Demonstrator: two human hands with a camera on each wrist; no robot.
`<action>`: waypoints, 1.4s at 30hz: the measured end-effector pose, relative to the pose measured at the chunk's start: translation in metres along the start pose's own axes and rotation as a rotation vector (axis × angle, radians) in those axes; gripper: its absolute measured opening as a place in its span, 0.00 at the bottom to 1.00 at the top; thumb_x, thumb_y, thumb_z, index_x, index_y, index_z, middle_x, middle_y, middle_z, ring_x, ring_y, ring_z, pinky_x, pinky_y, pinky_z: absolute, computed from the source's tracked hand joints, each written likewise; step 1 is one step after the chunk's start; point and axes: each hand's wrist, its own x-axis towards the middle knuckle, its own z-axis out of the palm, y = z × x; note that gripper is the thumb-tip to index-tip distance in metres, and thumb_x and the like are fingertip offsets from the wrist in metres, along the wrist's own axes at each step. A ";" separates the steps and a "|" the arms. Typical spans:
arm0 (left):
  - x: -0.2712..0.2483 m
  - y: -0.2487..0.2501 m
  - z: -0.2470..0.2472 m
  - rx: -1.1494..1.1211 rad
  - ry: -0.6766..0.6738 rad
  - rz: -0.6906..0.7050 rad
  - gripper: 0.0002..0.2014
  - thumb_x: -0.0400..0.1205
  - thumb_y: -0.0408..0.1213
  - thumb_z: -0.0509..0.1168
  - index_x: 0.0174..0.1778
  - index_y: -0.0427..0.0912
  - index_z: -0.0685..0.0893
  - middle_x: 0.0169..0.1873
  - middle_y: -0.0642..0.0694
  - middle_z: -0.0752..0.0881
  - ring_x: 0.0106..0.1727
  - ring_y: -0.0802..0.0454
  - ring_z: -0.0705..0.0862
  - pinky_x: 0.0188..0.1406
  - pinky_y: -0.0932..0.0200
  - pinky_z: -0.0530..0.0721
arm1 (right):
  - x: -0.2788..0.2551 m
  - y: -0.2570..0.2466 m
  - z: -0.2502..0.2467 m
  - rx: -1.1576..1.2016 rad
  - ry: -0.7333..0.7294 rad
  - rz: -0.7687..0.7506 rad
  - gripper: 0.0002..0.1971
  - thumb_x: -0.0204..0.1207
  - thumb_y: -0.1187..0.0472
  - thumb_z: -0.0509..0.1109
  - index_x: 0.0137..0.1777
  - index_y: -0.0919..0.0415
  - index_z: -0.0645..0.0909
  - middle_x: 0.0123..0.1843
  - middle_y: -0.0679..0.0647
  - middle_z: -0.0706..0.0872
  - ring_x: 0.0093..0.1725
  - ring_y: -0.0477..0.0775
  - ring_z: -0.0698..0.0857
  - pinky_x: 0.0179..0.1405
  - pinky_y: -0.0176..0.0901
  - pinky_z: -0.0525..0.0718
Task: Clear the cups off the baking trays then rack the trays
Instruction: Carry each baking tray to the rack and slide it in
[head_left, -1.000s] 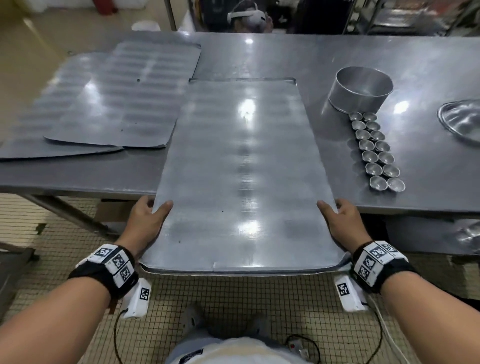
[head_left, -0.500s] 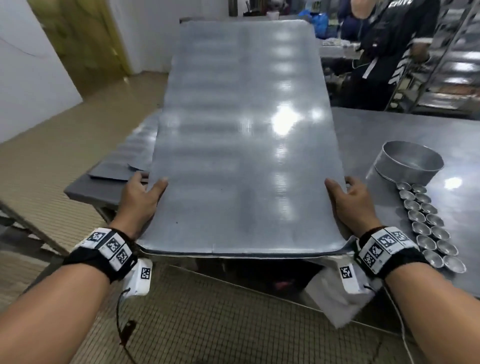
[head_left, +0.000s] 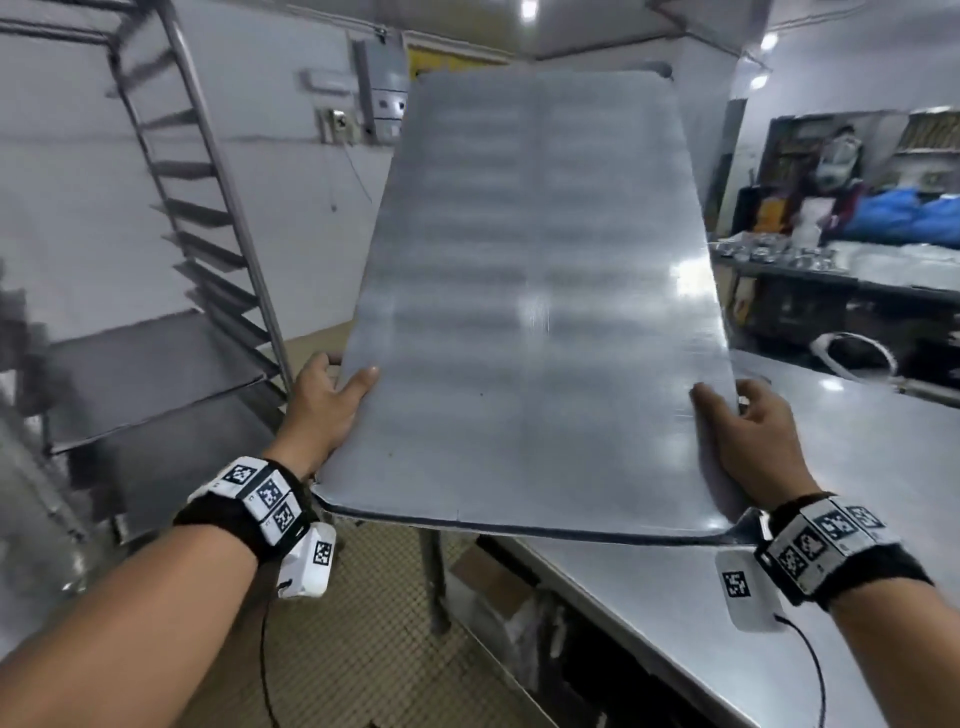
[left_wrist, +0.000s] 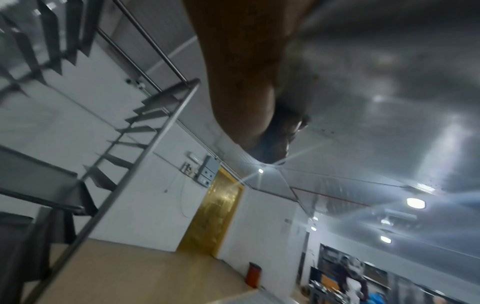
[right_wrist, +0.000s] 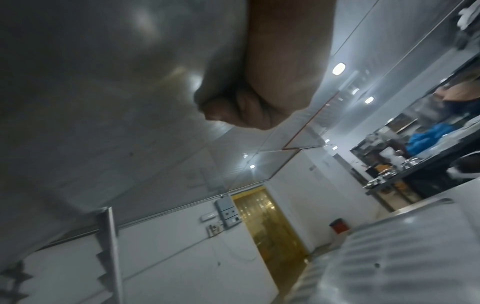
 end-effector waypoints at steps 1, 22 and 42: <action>0.004 -0.004 -0.011 0.010 0.034 0.000 0.14 0.82 0.43 0.74 0.55 0.42 0.78 0.41 0.61 0.81 0.40 0.67 0.80 0.28 0.77 0.74 | 0.008 -0.005 0.014 0.010 -0.028 -0.026 0.14 0.78 0.45 0.75 0.51 0.56 0.86 0.45 0.52 0.93 0.46 0.57 0.92 0.52 0.59 0.90; -0.092 -0.008 -0.136 0.226 0.433 -0.391 0.27 0.79 0.58 0.73 0.65 0.43 0.79 0.55 0.48 0.87 0.52 0.51 0.88 0.52 0.49 0.88 | 0.096 -0.040 0.209 0.214 -0.702 -0.113 0.28 0.75 0.36 0.74 0.62 0.59 0.78 0.37 0.56 0.90 0.31 0.53 0.85 0.30 0.41 0.76; -0.139 -0.101 -0.225 0.366 0.486 -0.730 0.37 0.78 0.56 0.74 0.75 0.36 0.73 0.63 0.40 0.81 0.56 0.44 0.83 0.53 0.53 0.80 | 0.013 -0.063 0.359 0.139 -1.070 -0.009 0.23 0.79 0.47 0.76 0.49 0.72 0.80 0.21 0.53 0.82 0.17 0.47 0.76 0.16 0.34 0.72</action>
